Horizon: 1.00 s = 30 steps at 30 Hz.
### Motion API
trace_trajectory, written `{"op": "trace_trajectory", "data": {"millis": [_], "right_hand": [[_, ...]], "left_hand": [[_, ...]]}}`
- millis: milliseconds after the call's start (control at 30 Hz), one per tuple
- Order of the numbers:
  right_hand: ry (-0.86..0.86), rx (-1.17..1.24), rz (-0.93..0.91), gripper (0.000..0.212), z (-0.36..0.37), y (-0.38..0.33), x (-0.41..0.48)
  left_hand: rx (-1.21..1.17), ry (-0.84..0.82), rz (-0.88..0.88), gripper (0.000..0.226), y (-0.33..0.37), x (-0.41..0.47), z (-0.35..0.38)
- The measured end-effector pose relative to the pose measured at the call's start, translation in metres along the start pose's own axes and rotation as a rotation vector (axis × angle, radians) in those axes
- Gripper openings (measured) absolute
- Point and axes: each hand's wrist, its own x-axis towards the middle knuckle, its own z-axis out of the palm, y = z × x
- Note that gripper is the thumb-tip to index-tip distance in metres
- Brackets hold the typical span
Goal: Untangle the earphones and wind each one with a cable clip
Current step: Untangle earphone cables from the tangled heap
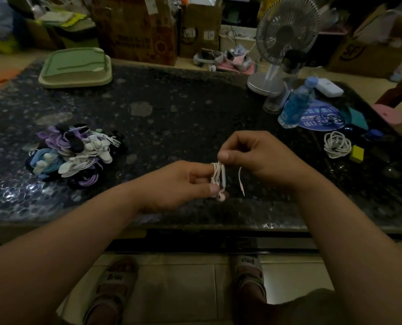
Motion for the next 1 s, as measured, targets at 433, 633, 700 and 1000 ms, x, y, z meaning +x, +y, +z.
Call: {"op": "trace_trajectory", "data": {"millis": [433,633,700,1000], "right_hand": [[-0.079,0.006,0.131,0.023,0.061,0.013,0.0],[0.001,-0.413,0.087,0.018,0.056,0.0,-0.001],[0.016,-0.49,0.104,0.015,0.052,-0.003,-0.001],[0.048,-0.273,0.002,0.009,0.023,-0.019,-0.004]], "left_hand": [[-0.364,0.487,0.068,0.047,-0.008,0.012,-0.018],[0.049,0.407,0.052,0.045,-0.024,0.013,-0.021],[0.097,0.379,0.049,0.043,-0.026,0.011,-0.021],[0.357,0.011,-0.041,0.025,-0.027,0.006,-0.018]]}}
